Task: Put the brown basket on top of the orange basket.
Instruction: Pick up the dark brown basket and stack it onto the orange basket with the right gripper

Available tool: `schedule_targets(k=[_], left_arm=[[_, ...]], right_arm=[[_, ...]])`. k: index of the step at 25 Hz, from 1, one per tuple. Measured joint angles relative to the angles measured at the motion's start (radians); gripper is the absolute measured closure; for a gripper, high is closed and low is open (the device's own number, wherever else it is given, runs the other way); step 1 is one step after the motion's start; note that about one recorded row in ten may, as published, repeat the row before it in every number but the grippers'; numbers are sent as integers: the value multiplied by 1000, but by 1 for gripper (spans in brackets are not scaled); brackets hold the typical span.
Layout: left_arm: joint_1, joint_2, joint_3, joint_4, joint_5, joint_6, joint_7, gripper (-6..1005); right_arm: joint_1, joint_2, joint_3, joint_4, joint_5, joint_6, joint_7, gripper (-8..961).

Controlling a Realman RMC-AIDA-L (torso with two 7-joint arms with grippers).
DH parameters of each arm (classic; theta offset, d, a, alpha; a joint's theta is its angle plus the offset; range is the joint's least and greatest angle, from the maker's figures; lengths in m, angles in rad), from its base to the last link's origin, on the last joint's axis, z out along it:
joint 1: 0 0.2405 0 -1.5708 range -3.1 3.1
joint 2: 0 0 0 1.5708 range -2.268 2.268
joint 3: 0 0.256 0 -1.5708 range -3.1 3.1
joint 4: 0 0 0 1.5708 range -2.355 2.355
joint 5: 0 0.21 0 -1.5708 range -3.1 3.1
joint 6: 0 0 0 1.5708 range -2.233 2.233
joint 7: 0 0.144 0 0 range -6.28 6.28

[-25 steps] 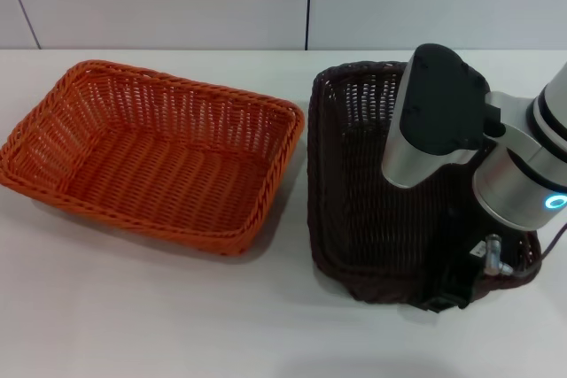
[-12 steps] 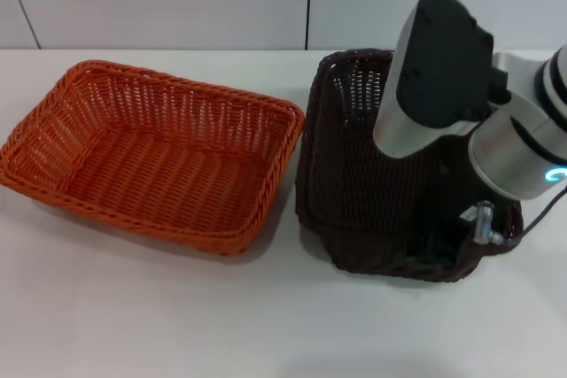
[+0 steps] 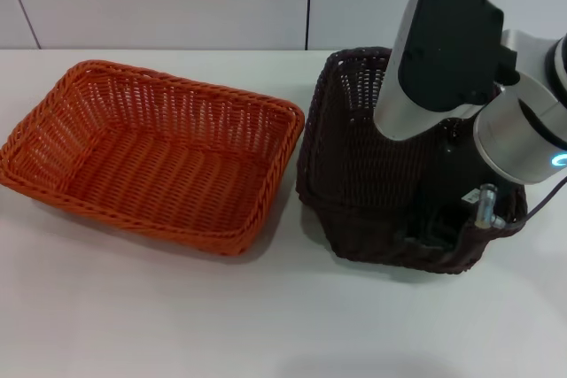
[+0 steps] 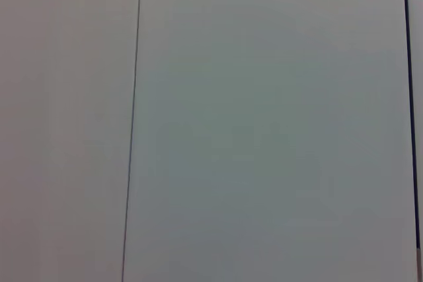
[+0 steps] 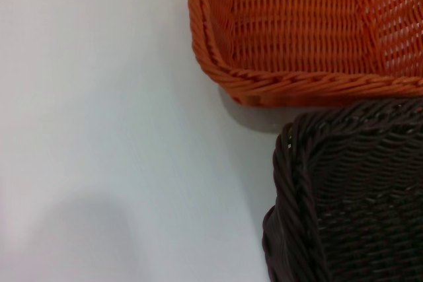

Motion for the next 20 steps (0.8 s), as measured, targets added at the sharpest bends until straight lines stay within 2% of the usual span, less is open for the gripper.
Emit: schedule_targets(k=[10, 20], left_arm=[[1, 0, 8, 0, 1, 12, -1, 271], [-2, 0, 8, 8, 2, 12, -1, 271]], right_arm=[[-11, 1, 4, -87, -58, 3, 27, 773], [21, 0, -2, -154, -88, -12, 34, 774]])
